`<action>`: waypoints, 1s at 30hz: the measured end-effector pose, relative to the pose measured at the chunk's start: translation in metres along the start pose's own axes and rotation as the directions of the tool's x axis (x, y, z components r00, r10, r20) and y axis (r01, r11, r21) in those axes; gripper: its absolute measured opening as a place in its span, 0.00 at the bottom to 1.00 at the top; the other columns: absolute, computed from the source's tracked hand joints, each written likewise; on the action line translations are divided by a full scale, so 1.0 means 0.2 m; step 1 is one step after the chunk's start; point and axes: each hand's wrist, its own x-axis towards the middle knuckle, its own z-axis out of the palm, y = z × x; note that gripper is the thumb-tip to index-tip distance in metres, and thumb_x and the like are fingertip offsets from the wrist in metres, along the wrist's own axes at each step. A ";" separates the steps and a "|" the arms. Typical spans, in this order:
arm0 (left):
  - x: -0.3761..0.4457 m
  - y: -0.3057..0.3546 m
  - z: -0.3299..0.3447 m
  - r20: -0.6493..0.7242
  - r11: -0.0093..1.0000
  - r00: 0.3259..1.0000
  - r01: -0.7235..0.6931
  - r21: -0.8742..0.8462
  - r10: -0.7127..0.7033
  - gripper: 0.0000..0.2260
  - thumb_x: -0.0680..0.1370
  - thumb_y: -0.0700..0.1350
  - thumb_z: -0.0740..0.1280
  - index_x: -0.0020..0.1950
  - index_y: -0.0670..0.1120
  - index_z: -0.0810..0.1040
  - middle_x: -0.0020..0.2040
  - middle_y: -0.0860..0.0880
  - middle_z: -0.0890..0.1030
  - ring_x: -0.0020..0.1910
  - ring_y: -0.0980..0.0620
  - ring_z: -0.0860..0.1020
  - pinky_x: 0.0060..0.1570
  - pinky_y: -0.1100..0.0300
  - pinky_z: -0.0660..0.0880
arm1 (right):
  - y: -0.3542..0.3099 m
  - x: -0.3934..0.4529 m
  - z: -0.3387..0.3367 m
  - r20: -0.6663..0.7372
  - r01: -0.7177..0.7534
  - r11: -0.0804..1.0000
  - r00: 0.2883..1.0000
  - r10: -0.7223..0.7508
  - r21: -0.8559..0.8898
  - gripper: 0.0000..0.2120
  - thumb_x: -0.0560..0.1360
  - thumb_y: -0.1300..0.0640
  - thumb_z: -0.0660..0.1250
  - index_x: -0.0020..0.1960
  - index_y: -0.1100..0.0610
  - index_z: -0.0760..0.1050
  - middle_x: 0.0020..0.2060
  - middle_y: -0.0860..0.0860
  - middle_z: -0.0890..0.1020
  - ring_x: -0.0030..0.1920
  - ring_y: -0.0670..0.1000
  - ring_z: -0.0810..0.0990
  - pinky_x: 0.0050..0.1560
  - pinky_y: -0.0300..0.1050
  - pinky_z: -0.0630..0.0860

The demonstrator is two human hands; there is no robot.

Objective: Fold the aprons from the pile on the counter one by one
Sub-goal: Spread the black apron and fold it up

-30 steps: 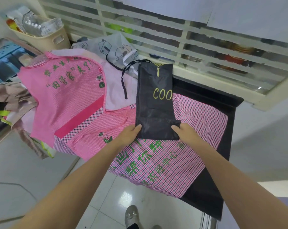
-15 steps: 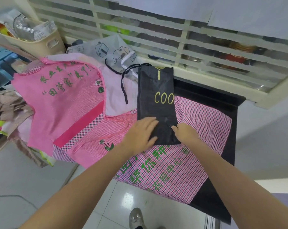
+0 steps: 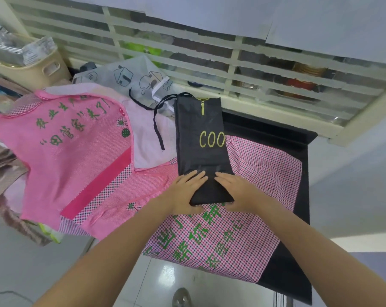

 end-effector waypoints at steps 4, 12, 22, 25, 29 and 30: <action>-0.01 -0.05 -0.11 -0.001 0.967 0.999 0.032 -0.253 -0.033 0.37 0.72 0.49 0.72 0.76 0.46 0.57 0.75 0.49 0.59 0.73 0.50 0.58 0.70 0.60 0.55 | 0.06 0.03 -0.06 -0.057 -0.167 0.907 0.977 0.203 0.386 0.26 0.74 0.64 0.66 0.71 0.57 0.68 0.66 0.53 0.73 0.64 0.51 0.73 0.66 0.43 0.68; 0.06 -0.18 -0.16 0.034 0.413 0.837 0.304 -0.858 -0.546 0.16 0.77 0.50 0.66 0.54 0.37 0.78 0.50 0.39 0.82 0.50 0.41 0.80 0.58 0.44 0.75 | 0.12 0.21 -0.18 0.066 -0.350 0.551 0.881 0.469 0.757 0.14 0.79 0.58 0.61 0.61 0.63 0.75 0.55 0.57 0.80 0.57 0.57 0.78 0.61 0.55 0.75; 0.18 -0.15 -0.21 -0.158 0.579 0.650 0.507 -0.638 -0.743 0.17 0.78 0.53 0.63 0.33 0.45 0.72 0.34 0.48 0.77 0.39 0.45 0.78 0.36 0.56 0.74 | 0.14 0.37 -0.20 0.032 -0.546 0.715 0.803 0.595 0.437 0.18 0.81 0.49 0.56 0.56 0.61 0.75 0.49 0.55 0.79 0.52 0.55 0.79 0.52 0.45 0.75; 0.19 -0.11 -0.24 -0.599 0.842 0.592 0.389 -0.374 -0.540 0.11 0.77 0.52 0.63 0.44 0.45 0.72 0.42 0.50 0.74 0.40 0.52 0.71 0.36 0.63 0.66 | 0.13 0.42 -0.21 0.039 -0.576 0.711 0.787 0.616 0.403 0.16 0.81 0.49 0.57 0.58 0.60 0.74 0.53 0.55 0.80 0.54 0.55 0.78 0.49 0.44 0.72; 0.24 -0.17 -0.14 -0.470 0.957 0.876 0.033 0.287 0.110 0.27 0.72 0.61 0.57 0.60 0.45 0.77 0.58 0.45 0.79 0.55 0.45 0.78 0.54 0.49 0.76 | 0.13 0.45 -0.24 0.086 -0.597 0.666 0.770 0.633 0.446 0.14 0.80 0.52 0.59 0.58 0.61 0.74 0.54 0.57 0.79 0.53 0.57 0.79 0.52 0.46 0.76; 0.24 -0.18 -0.13 -0.366 0.930 0.924 0.037 0.366 0.108 0.30 0.70 0.64 0.55 0.62 0.46 0.77 0.60 0.45 0.79 0.58 0.44 0.78 0.56 0.45 0.75 | 0.12 0.45 -0.25 0.069 -0.591 0.678 0.773 0.630 0.438 0.13 0.80 0.53 0.60 0.59 0.61 0.73 0.55 0.57 0.79 0.54 0.57 0.79 0.52 0.45 0.76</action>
